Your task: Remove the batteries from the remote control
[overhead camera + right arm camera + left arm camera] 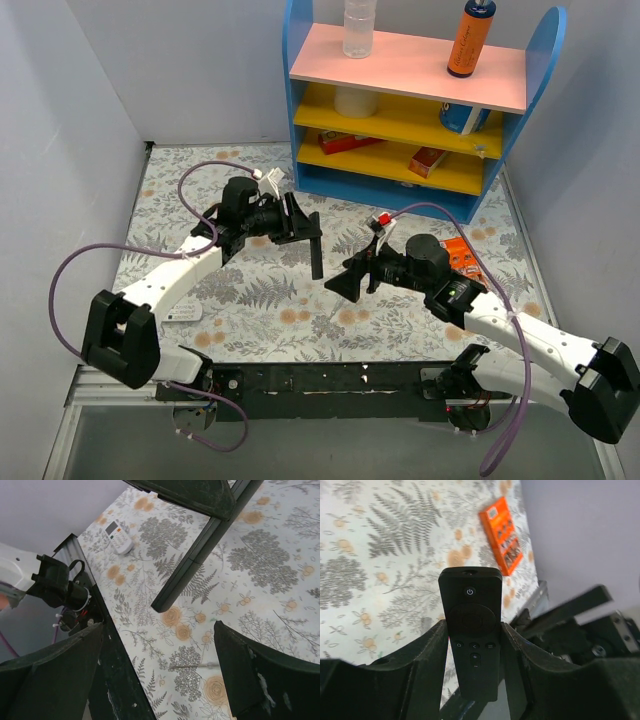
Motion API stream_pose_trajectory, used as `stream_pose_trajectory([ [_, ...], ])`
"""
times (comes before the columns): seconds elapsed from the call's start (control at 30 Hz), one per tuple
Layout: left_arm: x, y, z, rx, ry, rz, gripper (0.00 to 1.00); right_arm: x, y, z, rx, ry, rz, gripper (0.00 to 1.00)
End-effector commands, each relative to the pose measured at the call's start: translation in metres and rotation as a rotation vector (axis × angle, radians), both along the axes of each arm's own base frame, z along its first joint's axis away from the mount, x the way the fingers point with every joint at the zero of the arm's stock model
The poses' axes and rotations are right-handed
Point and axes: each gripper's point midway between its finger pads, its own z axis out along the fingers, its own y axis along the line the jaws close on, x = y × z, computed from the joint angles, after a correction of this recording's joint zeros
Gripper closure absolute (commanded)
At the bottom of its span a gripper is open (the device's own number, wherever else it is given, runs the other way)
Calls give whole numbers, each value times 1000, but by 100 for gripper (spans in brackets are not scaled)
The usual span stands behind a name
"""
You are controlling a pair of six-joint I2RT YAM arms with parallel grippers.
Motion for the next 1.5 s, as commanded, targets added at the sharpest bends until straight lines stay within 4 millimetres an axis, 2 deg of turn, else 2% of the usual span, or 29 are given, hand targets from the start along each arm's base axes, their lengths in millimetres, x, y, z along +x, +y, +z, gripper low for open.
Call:
stream_pose_trajectory([
  [0.0,-33,-10,53,-156,-123,-140,84,-10,22,50,168,-103,144,2],
  [0.07,-39,-9,58,-181,-122,-147,85,-10,25,52,196,-105,158,3],
  [0.13,-46,-9,68,-210,-143,-162,85,-16,28,48,216,-85,192,4],
  [0.17,-48,-9,69,-223,-132,-162,85,-18,30,57,254,-108,210,5],
  [0.2,-49,-9,70,-236,-149,-164,85,-24,31,55,267,-83,234,5],
  [0.37,-64,-9,82,-296,-172,-207,85,-19,34,54,278,-66,219,6],
  [0.67,-73,-11,95,-372,-184,-236,86,-19,42,53,329,33,231,6],
  [0.77,-77,-10,101,-393,-206,-247,86,-21,44,53,338,53,244,11],
  [0.87,-79,-9,109,-406,-235,-249,86,-24,44,56,365,61,262,24],
  [0.9,-79,-9,109,-412,-238,-249,85,-27,44,55,374,85,268,35],
  [0.97,-80,-9,109,-419,-228,-243,84,-29,43,59,400,79,278,46],
  [1.0,-79,-9,108,-420,-224,-241,81,-30,43,58,406,81,283,56],
  [1.03,-78,-9,106,-418,-216,-240,79,-30,43,55,404,87,285,62],
  [1.07,-79,-10,105,-418,-209,-241,76,-30,44,55,405,86,288,67],
  [1.1,-78,-9,102,-416,-199,-236,71,-31,44,53,398,87,298,79],
  [1.13,-75,-9,101,-412,-198,-215,60,-30,47,53,387,77,303,84],
  [1.17,-70,-8,91,-383,-159,-179,53,-30,48,51,375,78,309,89],
  [1.2,-65,-7,85,-351,-160,-157,45,-30,48,46,351,94,310,98],
  [1.23,-62,-6,87,-335,-171,-146,38,-28,49,42,328,100,304,99],
  [1.27,-61,-5,84,-320,-165,-134,35,-24,50,44,313,73,296,99],
  [1.3,-60,-4,83,-312,-164,-125,31,-19,49,31,256,106,257,99],
  [1.37,-55,-1,80,-278,-169,-93,24,-8,48,26,202,62,213,99],
  [1.43,-48,1,82,-246,-187,-65,23,3,43,11,128,86,138,99],
  [1.47,-44,5,71,-197,-146,-27,24,11,40,9,102,69,94,99],
])
